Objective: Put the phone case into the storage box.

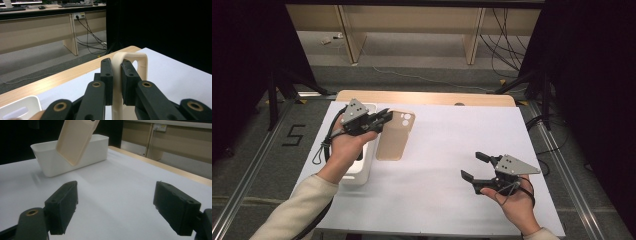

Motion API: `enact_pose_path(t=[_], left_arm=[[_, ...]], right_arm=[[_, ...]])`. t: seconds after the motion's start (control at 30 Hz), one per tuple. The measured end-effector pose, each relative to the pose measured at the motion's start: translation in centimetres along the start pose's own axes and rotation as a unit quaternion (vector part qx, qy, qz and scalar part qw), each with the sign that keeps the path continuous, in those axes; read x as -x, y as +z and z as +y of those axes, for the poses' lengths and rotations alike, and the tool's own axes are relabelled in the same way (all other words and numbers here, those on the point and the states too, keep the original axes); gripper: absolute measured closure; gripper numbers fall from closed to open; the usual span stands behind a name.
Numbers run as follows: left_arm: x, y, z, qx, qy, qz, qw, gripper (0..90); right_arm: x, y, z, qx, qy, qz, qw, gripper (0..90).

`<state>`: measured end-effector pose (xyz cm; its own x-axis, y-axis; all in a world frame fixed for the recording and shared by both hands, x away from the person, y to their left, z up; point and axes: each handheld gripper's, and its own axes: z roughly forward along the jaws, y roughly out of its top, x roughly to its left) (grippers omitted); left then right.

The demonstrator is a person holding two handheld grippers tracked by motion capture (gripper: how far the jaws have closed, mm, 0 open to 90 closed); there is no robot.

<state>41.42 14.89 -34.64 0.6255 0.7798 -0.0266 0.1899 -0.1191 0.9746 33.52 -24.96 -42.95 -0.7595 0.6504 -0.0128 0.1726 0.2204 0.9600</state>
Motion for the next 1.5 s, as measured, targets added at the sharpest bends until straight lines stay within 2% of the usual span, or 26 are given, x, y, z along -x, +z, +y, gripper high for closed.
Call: enact_pose_path(t=[0.17, 0.23, 0.33, 0.37, 0.4, 0.47, 0.63, 0.9, 0.97, 1.0, 1.07, 1.23, 1.27, 1.37, 1.4, 1.43, 1.5], left_arm=[[-0.4, -0.1, 0.1, 0.002, -0.003, 0.003, 1.0000, 81.9], [-0.6, -0.2, 0.1, 0.002, -0.002, 0.003, 1.0000, 81.9], [-0.8, -0.3, 0.1, 0.003, -0.002, 0.006, 1.0000, 82.0], [-0.9, -0.4, 0.2, 0.004, -0.001, 0.007, 1.0000, 82.0], [-0.9, -0.4, 0.2, 0.005, -0.001, 0.007, 1.0000, 81.9], [-1.1, -0.5, 0.2, 0.006, 0.001, 0.009, 0.9999, 81.9], [-1.3, -0.6, 0.3, 0.009, 0.002, 0.011, 0.9999, 81.9], [-1.5, -0.9, 0.7, 0.010, 0.005, 0.014, 0.9998, 81.9], [-1.5, -0.9, 0.8, 0.013, 0.001, 0.015, 0.9998, 81.9], [-1.6, -1.0, 0.9, 0.013, 0.002, 0.016, 0.9998, 81.9], [-1.7, -1.1, 1.0, 0.013, 0.002, 0.017, 0.9998, 81.9], [-1.9, -1.2, 1.2, 0.017, 0.001, 0.019, 0.9997, 81.9], [-1.9, -1.2, 1.2, 0.018, 0.001, 0.019, 0.9997, 81.9], [-1.9, -1.3, 1.3, 0.020, 0.000, 0.020, 0.9996, 81.9], [-2.0, -1.3, 1.3, 0.020, 0.000, 0.020, 0.9996, 81.9], [-2.0, -1.4, 1.4, 0.020, 0.000, 0.020, 0.9996, 81.9], [-2.0, -1.4, 1.5, 0.021, -0.001, 0.021, 0.9996, 81.9]], right_arm=[[0.0, 0.0, -0.1, 0.003, 0.000, -0.004, 1.0000, 21.0], [-0.1, 0.0, -0.1, -0.005, 0.013, -0.001, 0.9999, 21.0], [-0.1, -0.1, -0.1, -0.008, 0.013, 0.004, 0.9999, 21.0], [-0.1, -0.1, -0.1, -0.005, 0.012, -0.001, 0.9999, 20.9], [0.0, 0.0, -0.1, 0.003, 0.000, -0.005, 1.0000, 20.9], [-0.1, 0.0, -0.1, -0.005, 0.011, -0.001, 0.9999, 20.8], [-0.2, 0.0, -0.1, -0.005, 0.011, -0.002, 0.9999, 20.6], [-0.2, 0.0, -0.1, -0.009, 0.008, 0.002, 0.9999, 20.2], [-0.2, 0.0, -0.1, -0.009, 0.008, 0.001, 0.9999, 19.9], [0.0, 0.0, -0.1, -0.002, -0.003, -0.003, 1.0000, 19.5], [0.0, 0.0, -0.1, -0.001, -0.005, -0.004, 1.0000, 19.2], [0.0, 0.1, -0.1, 0.000, -0.004, -0.003, 1.0000, 17.9], [-0.2, 0.0, -0.1, -0.007, 0.007, 0.000, 0.9999, 17.6], [-0.1, 0.0, -0.1, -0.010, 0.007, 0.000, 0.9999, 16.8], [0.0, 0.0, -0.1, -0.003, -0.006, -0.004, 1.0000, 16.5], [0.0, 0.1, -0.1, -0.002, -0.008, -0.005, 1.0000, 16.3], [0.0, 0.0, -0.1, -0.007, -0.002, -0.004, 1.0000, 16.1]])
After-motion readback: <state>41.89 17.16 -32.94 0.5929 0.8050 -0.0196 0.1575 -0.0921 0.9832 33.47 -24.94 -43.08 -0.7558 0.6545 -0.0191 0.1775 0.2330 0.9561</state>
